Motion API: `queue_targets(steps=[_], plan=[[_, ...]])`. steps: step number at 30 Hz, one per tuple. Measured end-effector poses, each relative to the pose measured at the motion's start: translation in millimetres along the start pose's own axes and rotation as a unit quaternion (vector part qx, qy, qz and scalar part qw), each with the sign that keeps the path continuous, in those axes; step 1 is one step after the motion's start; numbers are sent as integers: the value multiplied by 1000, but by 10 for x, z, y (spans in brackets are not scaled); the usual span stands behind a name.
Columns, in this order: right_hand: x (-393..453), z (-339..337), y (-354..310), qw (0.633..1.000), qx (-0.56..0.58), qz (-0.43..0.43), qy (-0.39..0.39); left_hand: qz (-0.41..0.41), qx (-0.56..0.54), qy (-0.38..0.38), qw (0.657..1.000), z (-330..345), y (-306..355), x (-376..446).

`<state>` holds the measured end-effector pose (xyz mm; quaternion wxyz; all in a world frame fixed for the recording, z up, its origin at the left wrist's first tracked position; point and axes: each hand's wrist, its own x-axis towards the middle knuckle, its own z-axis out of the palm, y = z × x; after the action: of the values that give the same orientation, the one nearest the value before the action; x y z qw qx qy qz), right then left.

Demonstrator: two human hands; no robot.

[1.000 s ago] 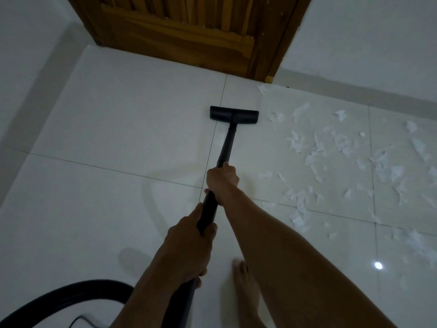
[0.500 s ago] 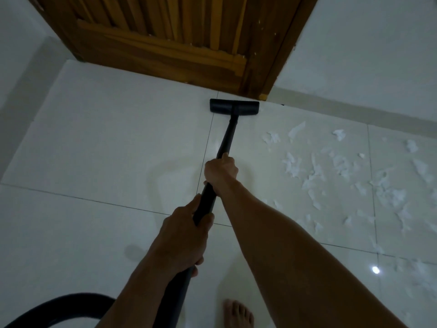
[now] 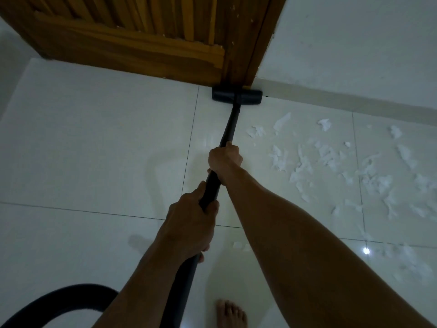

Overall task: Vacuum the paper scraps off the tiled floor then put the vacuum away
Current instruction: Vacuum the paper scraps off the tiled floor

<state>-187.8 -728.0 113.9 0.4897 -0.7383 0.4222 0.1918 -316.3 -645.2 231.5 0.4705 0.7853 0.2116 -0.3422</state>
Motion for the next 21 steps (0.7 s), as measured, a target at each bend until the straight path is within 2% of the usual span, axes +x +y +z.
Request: queue_targets(steps=[10, 21], plan=[[125, -423, 173, 1000, -27, -6, 10, 16, 53, -8, 998, 416, 133, -67], [-203, -645, 634, 1000, -27, 4, 13, 24, 51, -17, 998, 651, -157, -529]])
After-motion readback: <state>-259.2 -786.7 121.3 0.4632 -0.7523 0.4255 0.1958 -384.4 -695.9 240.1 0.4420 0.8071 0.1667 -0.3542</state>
